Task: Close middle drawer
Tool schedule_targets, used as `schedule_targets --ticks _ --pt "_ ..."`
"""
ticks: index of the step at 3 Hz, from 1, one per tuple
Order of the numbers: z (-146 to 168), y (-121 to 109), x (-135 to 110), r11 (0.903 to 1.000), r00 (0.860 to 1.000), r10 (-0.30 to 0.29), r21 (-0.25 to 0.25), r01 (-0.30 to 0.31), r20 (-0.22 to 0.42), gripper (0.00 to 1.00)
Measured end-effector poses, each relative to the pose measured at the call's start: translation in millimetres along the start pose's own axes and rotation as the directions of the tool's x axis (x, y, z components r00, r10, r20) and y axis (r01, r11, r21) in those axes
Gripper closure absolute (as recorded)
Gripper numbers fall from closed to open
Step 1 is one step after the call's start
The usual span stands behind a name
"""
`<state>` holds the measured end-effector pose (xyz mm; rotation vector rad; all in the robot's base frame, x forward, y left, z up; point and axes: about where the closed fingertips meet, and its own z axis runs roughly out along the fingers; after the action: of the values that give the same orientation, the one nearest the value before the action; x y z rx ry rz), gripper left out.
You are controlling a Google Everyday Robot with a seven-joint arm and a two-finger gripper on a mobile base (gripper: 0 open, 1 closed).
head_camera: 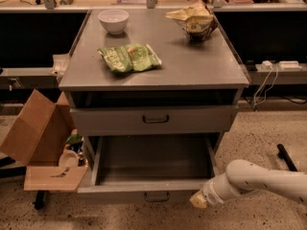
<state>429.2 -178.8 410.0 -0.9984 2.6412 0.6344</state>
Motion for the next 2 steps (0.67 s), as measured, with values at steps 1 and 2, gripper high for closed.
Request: schedule_targets --ticks 1,2 --pt "4.6 -6.3 -13.3 1.0 1.0 -0.003 -0.003 0.003 0.03 1.0" --pt "5.0 -6.5 -13.5 1.0 1.0 -0.003 -0.003 0.003 0.031 1.0"
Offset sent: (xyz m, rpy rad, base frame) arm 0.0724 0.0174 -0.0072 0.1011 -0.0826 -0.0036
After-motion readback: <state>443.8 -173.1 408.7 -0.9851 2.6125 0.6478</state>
